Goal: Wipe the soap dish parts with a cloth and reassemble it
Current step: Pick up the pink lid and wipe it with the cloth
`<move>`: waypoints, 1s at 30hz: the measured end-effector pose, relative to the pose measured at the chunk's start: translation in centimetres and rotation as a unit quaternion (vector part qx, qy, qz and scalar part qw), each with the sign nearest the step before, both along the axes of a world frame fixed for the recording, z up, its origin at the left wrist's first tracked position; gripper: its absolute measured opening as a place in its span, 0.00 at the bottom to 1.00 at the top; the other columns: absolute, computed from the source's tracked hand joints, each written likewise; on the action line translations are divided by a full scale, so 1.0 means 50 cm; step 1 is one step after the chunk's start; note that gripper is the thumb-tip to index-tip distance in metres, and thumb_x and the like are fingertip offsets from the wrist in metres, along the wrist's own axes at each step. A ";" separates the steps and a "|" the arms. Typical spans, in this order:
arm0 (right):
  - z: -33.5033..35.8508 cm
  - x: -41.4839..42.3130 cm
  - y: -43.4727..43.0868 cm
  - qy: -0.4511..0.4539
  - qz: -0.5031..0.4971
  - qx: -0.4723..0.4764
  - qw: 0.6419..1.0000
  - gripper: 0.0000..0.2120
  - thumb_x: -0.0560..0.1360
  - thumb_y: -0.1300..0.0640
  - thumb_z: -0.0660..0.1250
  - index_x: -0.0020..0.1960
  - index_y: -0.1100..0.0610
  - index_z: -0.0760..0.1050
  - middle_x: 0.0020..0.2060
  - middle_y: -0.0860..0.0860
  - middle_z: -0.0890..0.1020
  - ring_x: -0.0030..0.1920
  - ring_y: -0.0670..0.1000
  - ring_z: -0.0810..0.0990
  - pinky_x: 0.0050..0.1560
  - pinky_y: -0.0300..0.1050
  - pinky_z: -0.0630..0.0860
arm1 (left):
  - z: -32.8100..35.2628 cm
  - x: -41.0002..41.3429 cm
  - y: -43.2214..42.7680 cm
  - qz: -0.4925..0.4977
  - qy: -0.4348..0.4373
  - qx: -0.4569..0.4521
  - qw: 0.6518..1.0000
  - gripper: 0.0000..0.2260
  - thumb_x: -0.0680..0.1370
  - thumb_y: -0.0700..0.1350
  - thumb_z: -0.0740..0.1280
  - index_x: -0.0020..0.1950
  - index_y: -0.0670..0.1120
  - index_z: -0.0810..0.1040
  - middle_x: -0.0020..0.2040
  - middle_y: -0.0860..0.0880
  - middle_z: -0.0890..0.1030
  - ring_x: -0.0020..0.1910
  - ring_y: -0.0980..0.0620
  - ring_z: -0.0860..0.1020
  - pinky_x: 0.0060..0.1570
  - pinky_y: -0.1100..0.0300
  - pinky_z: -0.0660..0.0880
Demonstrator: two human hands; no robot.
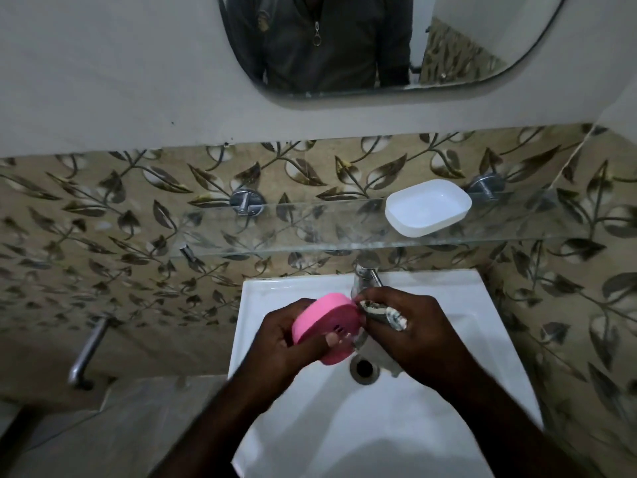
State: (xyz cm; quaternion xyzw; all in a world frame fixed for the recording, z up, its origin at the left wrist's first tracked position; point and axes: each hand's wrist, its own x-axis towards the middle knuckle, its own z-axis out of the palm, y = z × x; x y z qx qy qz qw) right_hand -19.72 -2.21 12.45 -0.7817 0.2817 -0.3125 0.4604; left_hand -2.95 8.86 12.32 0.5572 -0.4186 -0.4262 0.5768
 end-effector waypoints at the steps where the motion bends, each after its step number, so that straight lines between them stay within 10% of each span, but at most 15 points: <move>1: 0.001 -0.008 -0.005 0.044 0.001 -0.084 0.996 0.12 0.68 0.58 0.71 0.51 0.48 0.80 0.45 0.40 0.85 0.47 0.43 0.83 0.50 0.43 0.79 | 0.009 0.007 0.002 -0.034 -0.029 0.036 0.998 0.13 0.66 0.49 0.75 0.49 0.49 0.83 0.41 0.48 0.84 0.39 0.52 0.82 0.37 0.61 0.77; 6: -0.003 -0.004 0.013 0.079 0.044 -0.198 0.976 0.15 0.67 0.63 0.73 0.51 0.51 0.81 0.47 0.42 0.84 0.48 0.44 0.82 0.49 0.45 0.78 | 0.004 -0.018 0.006 -0.034 -0.136 0.131 0.981 0.06 0.72 0.48 0.73 0.46 0.49 0.84 0.37 0.50 0.84 0.32 0.58 0.77 0.32 0.62 0.73; 12: -0.023 0.008 0.032 -0.091 -0.104 0.149 0.979 0.22 0.71 0.67 0.74 0.61 0.50 0.79 0.53 0.47 0.85 0.51 0.42 0.83 0.55 0.40 0.78 | -0.058 -0.033 0.024 0.060 -0.180 0.092 0.977 0.08 0.76 0.46 0.69 0.50 0.58 0.83 0.40 0.53 0.84 0.35 0.60 0.75 0.35 0.60 0.72; 18: -0.041 0.025 0.097 0.035 0.082 -0.271 0.958 0.26 0.65 0.68 0.71 0.63 0.62 0.77 0.65 0.55 0.78 0.65 0.50 0.76 0.68 0.41 0.68 | -0.066 -0.017 0.016 0.064 -0.191 0.055 0.978 0.06 0.75 0.38 0.68 0.38 0.44 0.80 0.33 0.50 0.82 0.35 0.57 0.75 0.35 0.54 0.75; 23: -0.020 0.044 0.064 0.016 -0.102 -0.064 0.993 0.19 0.68 0.70 0.72 0.58 0.59 0.81 0.58 0.46 0.80 0.63 0.48 0.79 0.67 0.43 0.70 | -0.058 0.014 0.007 0.095 -0.257 0.051 0.960 0.07 0.71 0.45 0.69 0.35 0.45 0.75 0.24 0.56 0.68 0.25 0.61 0.62 0.25 0.66 0.59; 30: -0.018 0.090 0.135 0.011 -0.005 -0.251 0.968 0.21 0.65 0.67 0.71 0.58 0.63 0.80 0.61 0.56 0.80 0.62 0.50 0.78 0.66 0.40 0.70 | -0.060 0.025 0.007 0.086 -0.139 0.000 0.987 0.05 0.70 0.42 0.68 0.36 0.50 0.82 0.30 0.53 0.80 0.31 0.59 0.72 0.30 0.59 0.71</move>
